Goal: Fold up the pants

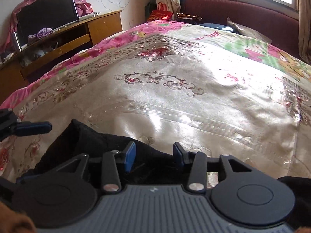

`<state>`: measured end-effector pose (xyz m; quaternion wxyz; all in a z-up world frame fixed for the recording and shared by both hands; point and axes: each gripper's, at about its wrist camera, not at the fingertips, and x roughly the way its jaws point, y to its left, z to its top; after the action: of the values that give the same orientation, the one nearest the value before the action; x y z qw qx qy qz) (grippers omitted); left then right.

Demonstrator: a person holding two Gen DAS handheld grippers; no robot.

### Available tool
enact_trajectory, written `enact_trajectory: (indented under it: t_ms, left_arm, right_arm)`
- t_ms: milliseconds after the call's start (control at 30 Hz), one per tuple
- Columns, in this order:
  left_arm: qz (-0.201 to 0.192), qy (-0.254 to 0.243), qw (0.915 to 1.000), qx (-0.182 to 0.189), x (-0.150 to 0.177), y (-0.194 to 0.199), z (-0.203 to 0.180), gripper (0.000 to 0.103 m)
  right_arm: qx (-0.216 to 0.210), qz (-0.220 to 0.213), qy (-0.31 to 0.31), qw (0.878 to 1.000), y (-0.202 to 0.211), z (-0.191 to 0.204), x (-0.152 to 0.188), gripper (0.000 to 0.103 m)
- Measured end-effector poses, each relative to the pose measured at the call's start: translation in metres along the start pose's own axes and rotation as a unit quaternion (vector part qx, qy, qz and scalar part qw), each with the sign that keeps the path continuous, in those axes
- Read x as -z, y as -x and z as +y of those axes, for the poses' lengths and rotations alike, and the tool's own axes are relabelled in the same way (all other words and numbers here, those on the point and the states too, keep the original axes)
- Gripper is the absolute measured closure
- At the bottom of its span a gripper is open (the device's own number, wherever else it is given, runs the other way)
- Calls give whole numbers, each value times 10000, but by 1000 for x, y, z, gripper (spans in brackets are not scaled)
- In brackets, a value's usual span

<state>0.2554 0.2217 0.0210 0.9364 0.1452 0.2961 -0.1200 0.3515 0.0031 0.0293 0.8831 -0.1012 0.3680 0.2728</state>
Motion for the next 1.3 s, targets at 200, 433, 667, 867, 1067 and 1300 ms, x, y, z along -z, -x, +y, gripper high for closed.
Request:
enact_trajectory:
  t_ms: [200,433,667,867,1067,1300]
  left_arm:
    - [90,-157,9996,224,-13,-12,2,23]
    - [-146,-766,9965,292,-23,17,-15,18]
    - [-212,-1755,9817,711,-42,23,-41,5]
    - [511,-2359,9697,367,-43,-49,-43,5]
    - [1317,-2289,9617,730,-40,-98,-27,4]
    - [1591,-2191,9566,1082,-38,-102,-28,34]
  right_arm:
    - [176,306,293,9989,2,-23,17,54]
    - [-107,271,383,9988,-8,-5,28,54]
    - [-142,298,692,9971,-14,11,29,54]
    - [96,343,1102,9933,1,2,31,54]
    - [163,637,1385,9882,9,-26,32,52]
    - [227,1232,1817,9753,-2,-50,30,47]
